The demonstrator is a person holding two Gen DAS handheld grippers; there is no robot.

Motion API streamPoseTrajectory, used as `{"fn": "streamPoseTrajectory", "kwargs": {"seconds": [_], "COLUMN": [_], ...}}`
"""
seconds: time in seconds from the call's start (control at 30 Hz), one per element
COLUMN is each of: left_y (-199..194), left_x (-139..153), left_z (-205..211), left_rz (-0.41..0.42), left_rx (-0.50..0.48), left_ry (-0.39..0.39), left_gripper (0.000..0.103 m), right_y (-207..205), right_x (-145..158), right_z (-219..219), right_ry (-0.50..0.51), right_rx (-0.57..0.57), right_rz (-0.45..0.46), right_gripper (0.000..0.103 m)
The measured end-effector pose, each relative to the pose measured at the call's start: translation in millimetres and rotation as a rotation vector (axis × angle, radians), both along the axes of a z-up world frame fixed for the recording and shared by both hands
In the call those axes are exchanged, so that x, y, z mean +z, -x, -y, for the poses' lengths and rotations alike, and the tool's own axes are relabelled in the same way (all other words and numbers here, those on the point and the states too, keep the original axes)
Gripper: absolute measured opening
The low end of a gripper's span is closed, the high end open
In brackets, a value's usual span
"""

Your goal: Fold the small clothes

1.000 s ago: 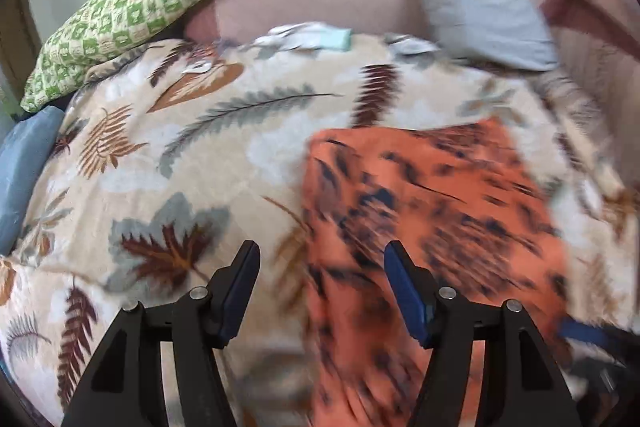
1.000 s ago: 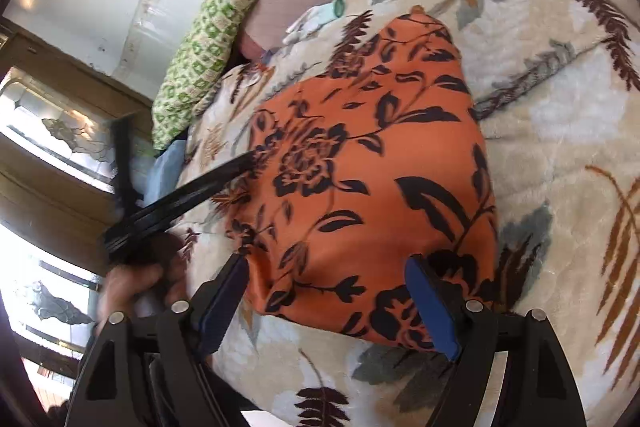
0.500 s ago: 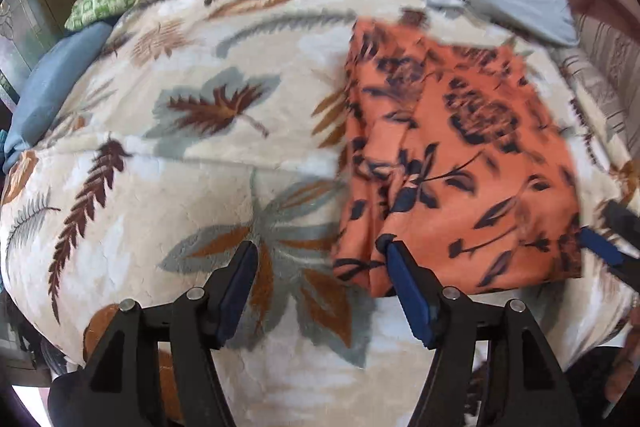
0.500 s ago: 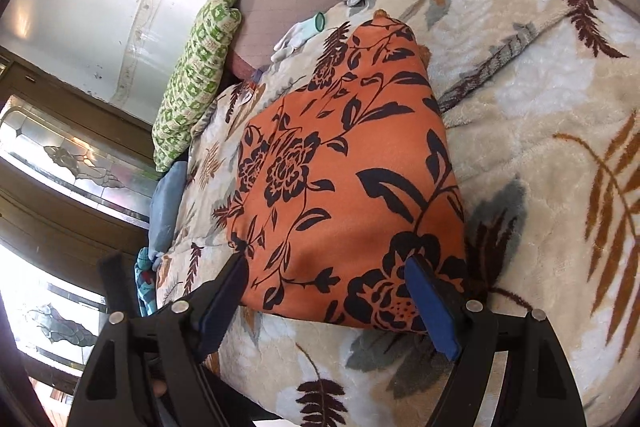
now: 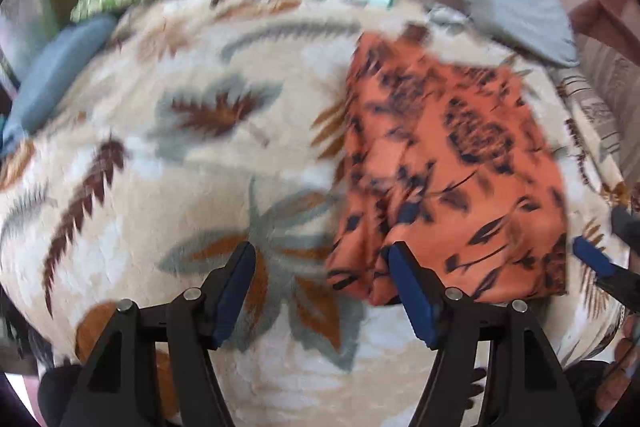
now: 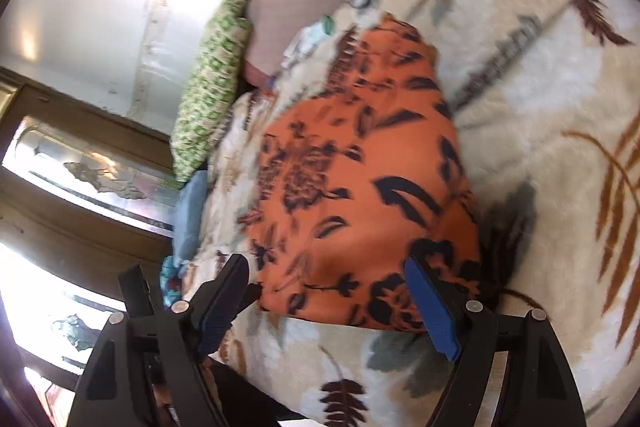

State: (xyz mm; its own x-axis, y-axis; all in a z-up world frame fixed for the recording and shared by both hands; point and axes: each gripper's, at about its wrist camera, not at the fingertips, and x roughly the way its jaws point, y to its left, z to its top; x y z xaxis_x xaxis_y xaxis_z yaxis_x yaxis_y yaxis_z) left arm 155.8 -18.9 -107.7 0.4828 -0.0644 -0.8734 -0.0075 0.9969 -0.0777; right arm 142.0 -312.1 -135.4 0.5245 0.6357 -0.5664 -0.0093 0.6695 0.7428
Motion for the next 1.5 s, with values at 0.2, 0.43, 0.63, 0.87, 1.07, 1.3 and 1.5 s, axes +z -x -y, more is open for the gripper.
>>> {"fn": "streamPoseTrajectory", "kwargs": {"seconds": [0.2,0.43,0.63,0.87,1.07,1.3,1.5], "left_y": [15,57,79,96,105,105,103], "left_x": [32,83,96,100,107,108,109], "left_z": [1,3,8,9,10,21,28], "left_rz": [0.078,0.215,0.221,0.225,0.25,0.234,0.237], "left_rx": [-0.013,-0.027,-0.032,-0.02,-0.024,-0.07,-0.076], "left_ry": [-0.004,-0.014,0.022,0.02,-0.002,-0.007,-0.022], "left_gripper": [0.071,0.08,0.083,0.083,0.085,0.085,0.091], "right_y": [-7,56,109,130,132,134,132], "right_x": [-20,97,127,114,116,119,121], "right_z": [-19,-57,-73,-82,-84,-81,-75], "right_ry": [0.202,0.601,0.796,0.828,0.821,0.828,0.824], "right_rx": [0.025,-0.025,-0.104,-0.099,-0.099,-0.098,-0.104], "right_rz": [-0.086,0.194,0.224,0.194,0.214,0.226,0.227], "right_gripper": [0.082,0.082,0.086,0.087,0.087,0.087,0.087]}}
